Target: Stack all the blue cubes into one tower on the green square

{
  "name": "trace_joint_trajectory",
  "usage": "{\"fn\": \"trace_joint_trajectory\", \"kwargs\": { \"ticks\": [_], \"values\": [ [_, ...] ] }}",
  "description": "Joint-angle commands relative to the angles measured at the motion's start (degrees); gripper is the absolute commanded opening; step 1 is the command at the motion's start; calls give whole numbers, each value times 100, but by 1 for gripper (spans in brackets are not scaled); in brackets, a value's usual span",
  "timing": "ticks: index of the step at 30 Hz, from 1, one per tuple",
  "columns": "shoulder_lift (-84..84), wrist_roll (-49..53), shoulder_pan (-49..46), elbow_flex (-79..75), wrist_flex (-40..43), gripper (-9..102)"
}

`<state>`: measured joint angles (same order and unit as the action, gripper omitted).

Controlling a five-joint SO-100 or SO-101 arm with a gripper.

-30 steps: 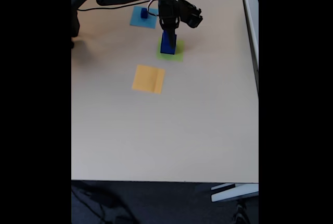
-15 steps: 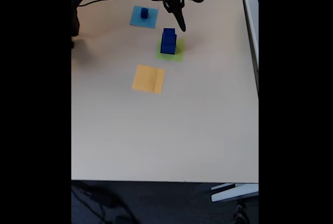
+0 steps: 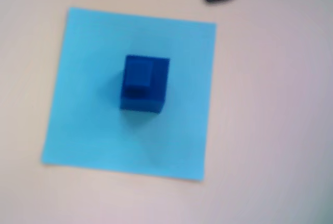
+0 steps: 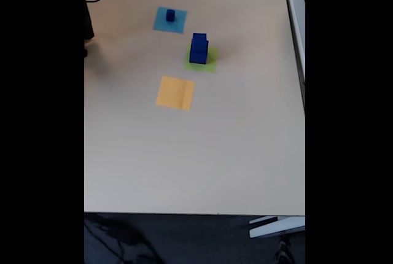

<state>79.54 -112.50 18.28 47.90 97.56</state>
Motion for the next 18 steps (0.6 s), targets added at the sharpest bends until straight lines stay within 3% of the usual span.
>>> {"fn": "trace_joint_trajectory", "kwargs": {
  "ticks": [1,12,18],
  "values": [
    [176,-589,281,18,18,38],
    [-1389,-633,369,-844,237,36],
    [-1802,-527,352,-844,255,26]
  ]
}}
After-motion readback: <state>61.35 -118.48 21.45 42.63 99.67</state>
